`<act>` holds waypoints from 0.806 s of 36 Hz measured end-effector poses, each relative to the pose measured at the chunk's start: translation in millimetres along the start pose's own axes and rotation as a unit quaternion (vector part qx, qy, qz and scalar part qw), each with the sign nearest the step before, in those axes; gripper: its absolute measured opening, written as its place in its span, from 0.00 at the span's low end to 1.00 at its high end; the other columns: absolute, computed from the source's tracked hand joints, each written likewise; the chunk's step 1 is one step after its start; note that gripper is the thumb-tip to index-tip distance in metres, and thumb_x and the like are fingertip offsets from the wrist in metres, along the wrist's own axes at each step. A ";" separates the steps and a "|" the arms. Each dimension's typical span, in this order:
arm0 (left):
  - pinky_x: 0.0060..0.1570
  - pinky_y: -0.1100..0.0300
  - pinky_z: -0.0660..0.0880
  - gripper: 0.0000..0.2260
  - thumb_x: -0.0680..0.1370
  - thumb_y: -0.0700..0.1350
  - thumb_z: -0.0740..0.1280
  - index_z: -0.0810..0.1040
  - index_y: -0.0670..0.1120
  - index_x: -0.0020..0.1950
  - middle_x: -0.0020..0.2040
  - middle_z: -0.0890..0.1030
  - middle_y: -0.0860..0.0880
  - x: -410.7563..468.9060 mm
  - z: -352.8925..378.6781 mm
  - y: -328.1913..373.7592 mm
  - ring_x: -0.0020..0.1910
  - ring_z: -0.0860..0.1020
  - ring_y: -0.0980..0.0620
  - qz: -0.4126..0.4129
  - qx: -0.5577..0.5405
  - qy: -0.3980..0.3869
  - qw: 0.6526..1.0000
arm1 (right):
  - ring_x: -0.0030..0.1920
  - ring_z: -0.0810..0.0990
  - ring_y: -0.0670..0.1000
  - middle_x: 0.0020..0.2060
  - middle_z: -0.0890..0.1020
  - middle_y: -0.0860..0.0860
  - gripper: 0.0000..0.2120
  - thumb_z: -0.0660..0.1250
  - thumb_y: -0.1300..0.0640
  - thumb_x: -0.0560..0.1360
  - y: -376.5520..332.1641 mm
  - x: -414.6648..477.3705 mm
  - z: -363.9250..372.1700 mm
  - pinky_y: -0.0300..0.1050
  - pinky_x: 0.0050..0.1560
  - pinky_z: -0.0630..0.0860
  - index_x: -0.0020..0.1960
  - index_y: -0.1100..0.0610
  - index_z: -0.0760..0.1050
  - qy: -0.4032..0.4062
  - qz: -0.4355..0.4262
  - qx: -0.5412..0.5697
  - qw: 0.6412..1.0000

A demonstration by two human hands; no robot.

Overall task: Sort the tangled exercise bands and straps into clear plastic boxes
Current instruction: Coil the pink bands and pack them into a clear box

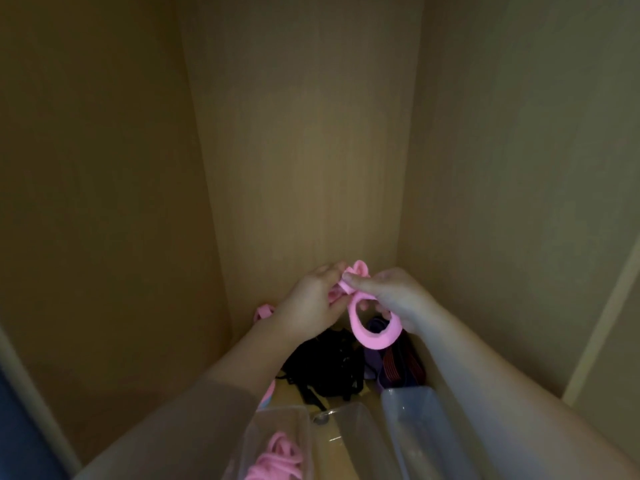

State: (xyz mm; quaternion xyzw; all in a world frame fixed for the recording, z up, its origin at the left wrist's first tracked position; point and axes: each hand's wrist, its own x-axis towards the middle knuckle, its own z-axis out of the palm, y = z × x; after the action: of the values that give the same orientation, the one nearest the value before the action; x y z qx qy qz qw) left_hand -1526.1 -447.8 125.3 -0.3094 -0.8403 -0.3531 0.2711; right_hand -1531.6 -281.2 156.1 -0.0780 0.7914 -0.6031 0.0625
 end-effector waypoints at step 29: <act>0.45 0.52 0.79 0.14 0.69 0.42 0.75 0.80 0.36 0.50 0.41 0.82 0.39 3.4 -17.4 4.8 0.39 0.81 0.50 -0.317 -0.231 -0.098 0.915 | 0.50 0.83 0.54 0.46 0.86 0.56 0.18 0.71 0.74 0.67 6.7 5.4 -29.7 0.47 0.59 0.77 0.54 0.61 0.82 -0.123 -0.069 -0.085 0.986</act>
State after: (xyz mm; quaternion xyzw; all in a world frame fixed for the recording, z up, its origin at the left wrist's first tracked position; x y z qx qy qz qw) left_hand -1520.8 -457.2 140.1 -0.1143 -0.8118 -0.5723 -0.0179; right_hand -1543.0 -252.5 157.5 -0.2106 0.8186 -0.5227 0.1105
